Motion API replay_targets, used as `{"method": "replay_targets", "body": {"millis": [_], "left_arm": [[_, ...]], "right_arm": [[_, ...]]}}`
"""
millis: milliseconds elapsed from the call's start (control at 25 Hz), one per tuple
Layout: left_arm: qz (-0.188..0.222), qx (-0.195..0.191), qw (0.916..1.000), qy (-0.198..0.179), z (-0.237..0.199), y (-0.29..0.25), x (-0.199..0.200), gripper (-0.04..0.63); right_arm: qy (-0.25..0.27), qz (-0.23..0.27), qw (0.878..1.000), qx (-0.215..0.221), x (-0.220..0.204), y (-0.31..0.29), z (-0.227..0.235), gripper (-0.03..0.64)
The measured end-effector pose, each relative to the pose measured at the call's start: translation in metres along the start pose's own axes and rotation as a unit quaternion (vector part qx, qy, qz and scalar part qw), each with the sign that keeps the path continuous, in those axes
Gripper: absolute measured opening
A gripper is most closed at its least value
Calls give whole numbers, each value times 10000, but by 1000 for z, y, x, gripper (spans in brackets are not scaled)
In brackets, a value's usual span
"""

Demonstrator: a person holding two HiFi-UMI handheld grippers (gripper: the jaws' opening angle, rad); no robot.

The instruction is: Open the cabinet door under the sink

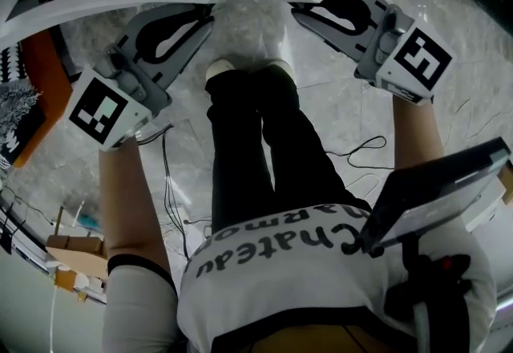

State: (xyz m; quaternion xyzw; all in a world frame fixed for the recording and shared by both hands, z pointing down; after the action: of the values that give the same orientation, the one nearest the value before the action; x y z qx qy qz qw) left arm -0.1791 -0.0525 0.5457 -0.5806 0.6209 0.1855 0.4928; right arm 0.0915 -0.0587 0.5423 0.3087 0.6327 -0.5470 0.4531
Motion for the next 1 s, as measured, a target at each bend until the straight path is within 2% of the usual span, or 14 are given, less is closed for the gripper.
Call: {"method": "replay_targets", "body": {"millis": [280,760,1000], "left_arm": [[-211,-8,9998,42,7,6,-2,34],[-113,200,9994,240,19,17,-14,34],[-305,270,9989,213,26,25,-19,34]], "right_arm": [[-138,62,9999,-5,-2,11,-12,58],[-118,-344,9992,-167,-11,33,-20,60],[-255,-489,9981,-258,-18,50,-27,61]]}}
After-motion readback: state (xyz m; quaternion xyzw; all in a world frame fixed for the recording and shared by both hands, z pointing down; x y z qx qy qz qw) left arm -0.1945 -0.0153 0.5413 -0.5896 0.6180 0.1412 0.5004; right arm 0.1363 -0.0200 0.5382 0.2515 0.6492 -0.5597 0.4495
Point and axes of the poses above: the fingertips, and each gripper's own axes: y backward along the fingers, z to its right, x out of its top, the point moved 10 cm from there along y, backward along the fingers, and after that the axes turned 15 degrees about y, right-handed, at the moved point
